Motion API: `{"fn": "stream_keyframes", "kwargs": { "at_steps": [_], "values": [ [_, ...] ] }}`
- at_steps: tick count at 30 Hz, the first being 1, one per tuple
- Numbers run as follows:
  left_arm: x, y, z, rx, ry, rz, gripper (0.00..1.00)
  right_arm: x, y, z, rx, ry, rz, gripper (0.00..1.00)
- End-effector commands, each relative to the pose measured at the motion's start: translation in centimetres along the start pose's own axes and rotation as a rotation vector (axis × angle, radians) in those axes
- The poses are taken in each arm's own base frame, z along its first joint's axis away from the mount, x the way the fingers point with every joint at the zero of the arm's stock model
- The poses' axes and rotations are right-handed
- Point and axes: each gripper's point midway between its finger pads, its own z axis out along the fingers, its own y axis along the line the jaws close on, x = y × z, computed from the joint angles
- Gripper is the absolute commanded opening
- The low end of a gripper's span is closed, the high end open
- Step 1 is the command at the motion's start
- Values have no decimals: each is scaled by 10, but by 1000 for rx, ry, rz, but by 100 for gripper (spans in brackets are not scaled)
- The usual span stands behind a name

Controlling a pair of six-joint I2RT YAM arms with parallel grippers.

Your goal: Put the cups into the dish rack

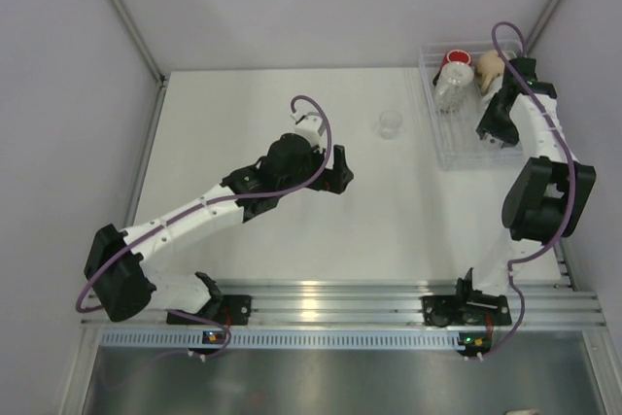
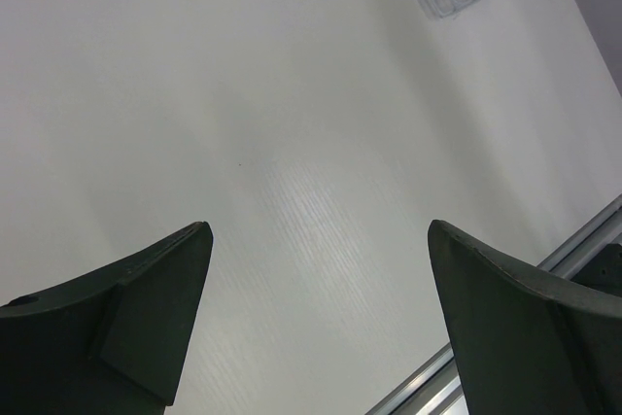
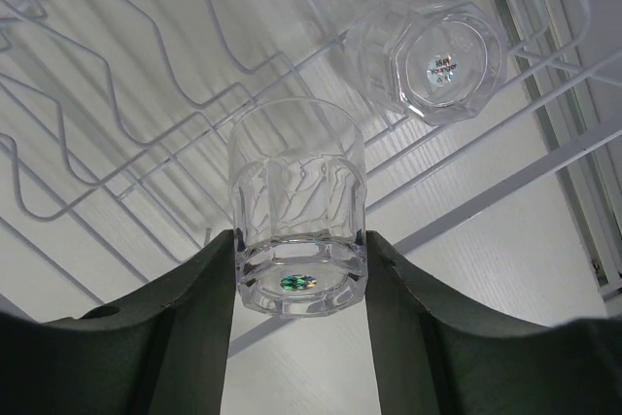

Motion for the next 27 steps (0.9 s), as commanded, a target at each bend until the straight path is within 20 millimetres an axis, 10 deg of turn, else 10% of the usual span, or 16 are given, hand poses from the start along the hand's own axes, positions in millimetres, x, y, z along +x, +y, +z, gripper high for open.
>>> {"fn": "stream_keyframes", "kwargs": {
  "at_steps": [1,11,27],
  "values": [
    [-12,-9,-7,34,-38,-13,98,3,-14,-1,32,34,-9,0],
    [-13,-11,-4,36,-33,-10,98,2,-5,24,-10,111,-21,2],
    [-20,-13,1,32,-42,8,98,-12,3,26,-34,94,-17,69]
  ]
}}
